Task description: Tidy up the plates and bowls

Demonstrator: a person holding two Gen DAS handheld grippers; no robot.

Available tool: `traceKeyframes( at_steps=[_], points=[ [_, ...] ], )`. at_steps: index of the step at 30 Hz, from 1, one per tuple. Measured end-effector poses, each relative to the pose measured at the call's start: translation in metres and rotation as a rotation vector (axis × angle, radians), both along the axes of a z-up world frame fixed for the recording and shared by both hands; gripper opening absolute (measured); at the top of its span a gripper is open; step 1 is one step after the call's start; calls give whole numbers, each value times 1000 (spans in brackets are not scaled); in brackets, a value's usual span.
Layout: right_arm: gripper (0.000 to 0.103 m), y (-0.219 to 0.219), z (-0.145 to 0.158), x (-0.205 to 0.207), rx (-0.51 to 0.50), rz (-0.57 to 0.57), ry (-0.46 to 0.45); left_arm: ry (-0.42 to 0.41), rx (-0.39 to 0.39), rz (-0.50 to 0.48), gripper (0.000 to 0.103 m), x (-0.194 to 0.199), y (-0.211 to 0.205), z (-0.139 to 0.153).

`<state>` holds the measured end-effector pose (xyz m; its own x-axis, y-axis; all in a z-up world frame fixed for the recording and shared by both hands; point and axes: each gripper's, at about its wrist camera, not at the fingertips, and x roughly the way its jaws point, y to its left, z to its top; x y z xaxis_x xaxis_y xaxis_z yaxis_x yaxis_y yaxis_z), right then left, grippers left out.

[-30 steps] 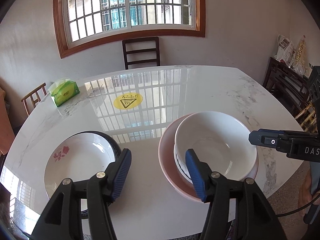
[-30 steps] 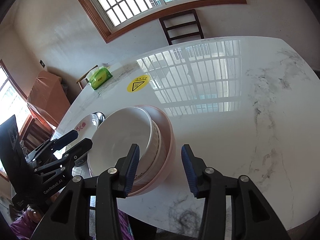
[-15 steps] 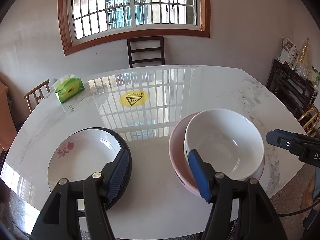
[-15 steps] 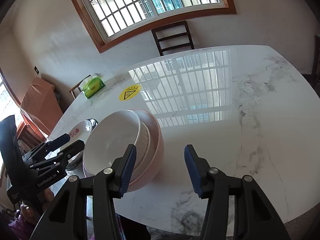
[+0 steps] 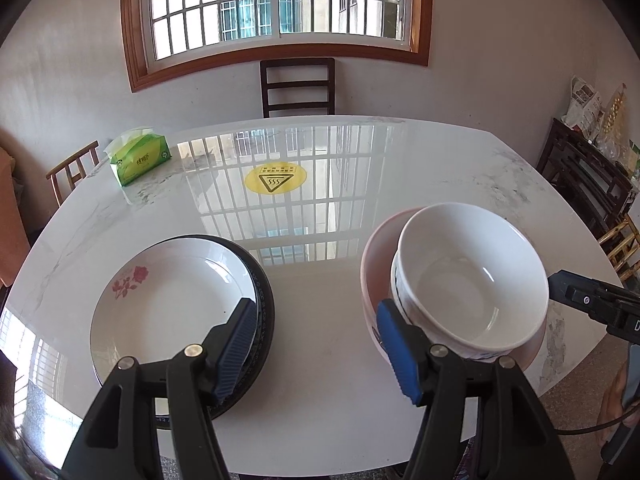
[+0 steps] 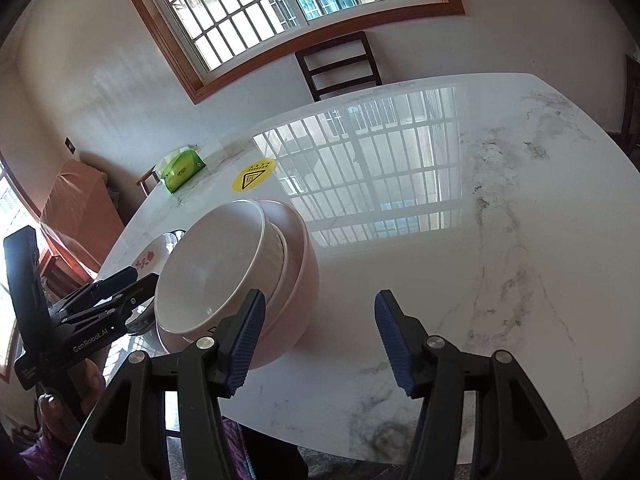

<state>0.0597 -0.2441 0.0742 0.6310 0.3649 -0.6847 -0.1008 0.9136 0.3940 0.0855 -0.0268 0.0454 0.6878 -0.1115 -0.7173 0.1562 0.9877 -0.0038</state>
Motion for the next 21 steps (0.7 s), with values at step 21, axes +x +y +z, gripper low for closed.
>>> traceKeyframes(
  at_steps=[21],
  points=[
    [63,4,-9,6,-20,3,46,48,-1,-17,67,12,-5,-9]
  ],
)
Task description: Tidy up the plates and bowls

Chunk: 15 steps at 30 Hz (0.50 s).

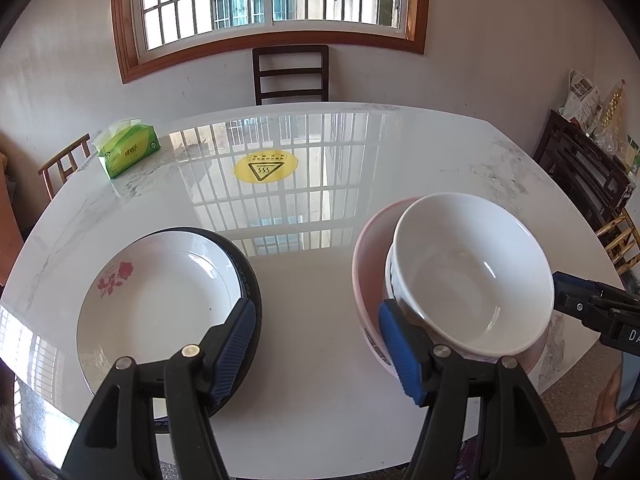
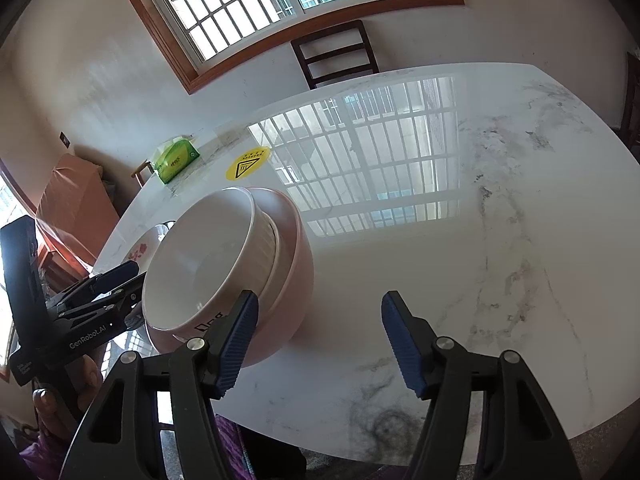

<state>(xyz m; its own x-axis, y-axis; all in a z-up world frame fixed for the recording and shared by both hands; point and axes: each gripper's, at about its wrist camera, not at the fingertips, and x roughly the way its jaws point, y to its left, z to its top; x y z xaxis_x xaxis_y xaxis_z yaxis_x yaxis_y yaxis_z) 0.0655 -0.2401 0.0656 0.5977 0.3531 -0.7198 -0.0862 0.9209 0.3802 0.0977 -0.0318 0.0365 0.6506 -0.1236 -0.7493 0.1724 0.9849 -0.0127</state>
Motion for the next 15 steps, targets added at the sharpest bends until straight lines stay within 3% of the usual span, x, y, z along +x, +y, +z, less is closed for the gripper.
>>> traceKeyframes(
  at_steps=[8,15],
  points=[
    [68,0,-2,7,-12,-6,17,17,6,10,75,4,0,-5],
    [69,1,-2,11,-36,-13,26,26,2,12,75,6,0,-7]
  ],
)
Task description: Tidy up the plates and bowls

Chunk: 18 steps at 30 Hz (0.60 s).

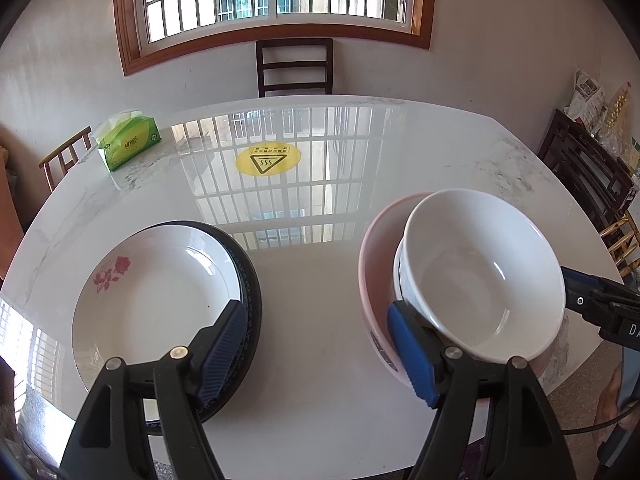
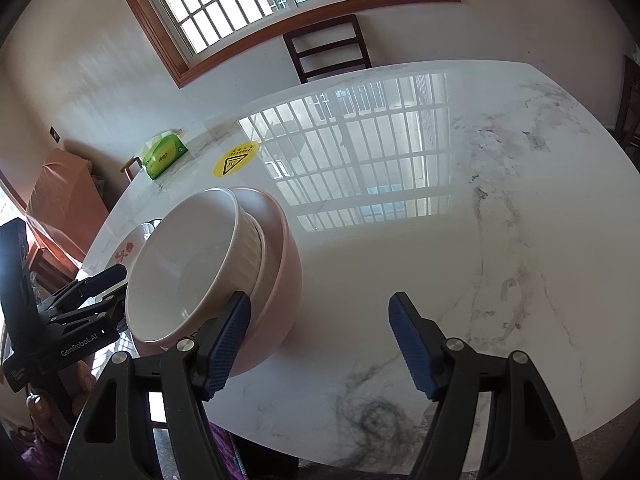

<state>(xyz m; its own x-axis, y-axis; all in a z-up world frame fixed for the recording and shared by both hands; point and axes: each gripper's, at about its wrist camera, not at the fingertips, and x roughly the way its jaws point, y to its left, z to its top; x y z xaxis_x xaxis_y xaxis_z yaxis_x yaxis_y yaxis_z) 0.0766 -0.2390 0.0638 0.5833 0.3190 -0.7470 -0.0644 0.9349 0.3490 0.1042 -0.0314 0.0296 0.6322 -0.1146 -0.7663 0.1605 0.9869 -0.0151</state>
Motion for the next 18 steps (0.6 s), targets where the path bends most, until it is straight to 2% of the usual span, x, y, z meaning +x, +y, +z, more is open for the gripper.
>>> traceKeyframes(
  at_steps=[11,16,18],
  points=[
    [69,-5,0,9,-7,-14,9,13,-10,3,75,4,1,-1],
    [69,-8,-1,14,-1,-7,29,9,14,-1,75,4,-2,-1],
    [69,-10,-3,18,31,0,57,11,27,-4,75,4,-4,0]
  ],
)
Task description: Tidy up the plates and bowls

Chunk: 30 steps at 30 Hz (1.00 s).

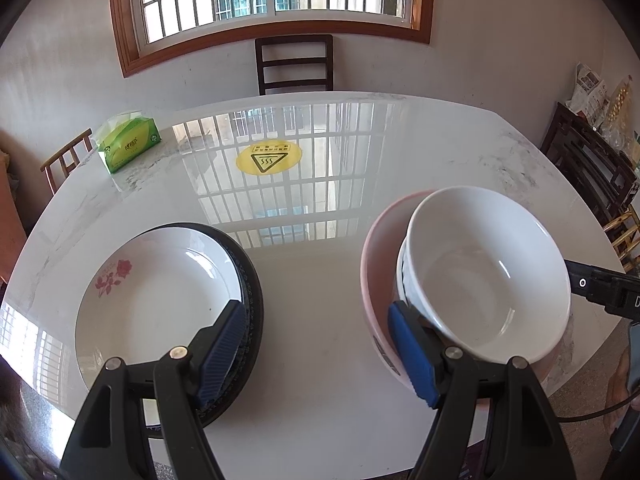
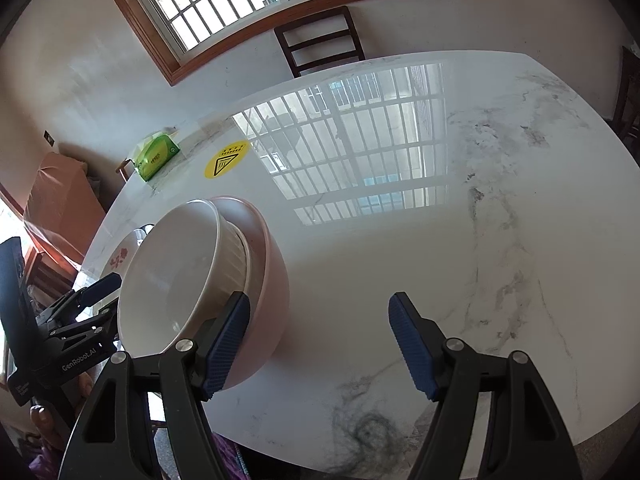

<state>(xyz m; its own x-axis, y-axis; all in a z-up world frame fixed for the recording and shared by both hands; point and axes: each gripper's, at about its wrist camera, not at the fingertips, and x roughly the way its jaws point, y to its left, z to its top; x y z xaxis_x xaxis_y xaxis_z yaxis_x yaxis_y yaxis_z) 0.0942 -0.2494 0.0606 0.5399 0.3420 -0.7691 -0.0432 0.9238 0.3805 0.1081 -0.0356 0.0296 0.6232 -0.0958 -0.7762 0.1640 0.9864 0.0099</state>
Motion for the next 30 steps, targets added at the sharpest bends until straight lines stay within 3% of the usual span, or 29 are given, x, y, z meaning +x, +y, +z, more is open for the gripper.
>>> traceKeyframes(
  at_steps=[8,13,23,30],
  points=[
    [71,-9,-6,16,53,32,86,8,-7,0,75,2,1,-1],
    [71,-3,-2,24,-5,60,108,32,-16,2,75,5,2,-1],
    [79,7,-4,47,-82,146,248,78,-6,21,75,8,0,-1],
    [82,8,-9,53,-89,154,293,137,-66,21,75,18,9,-4]
  ],
)
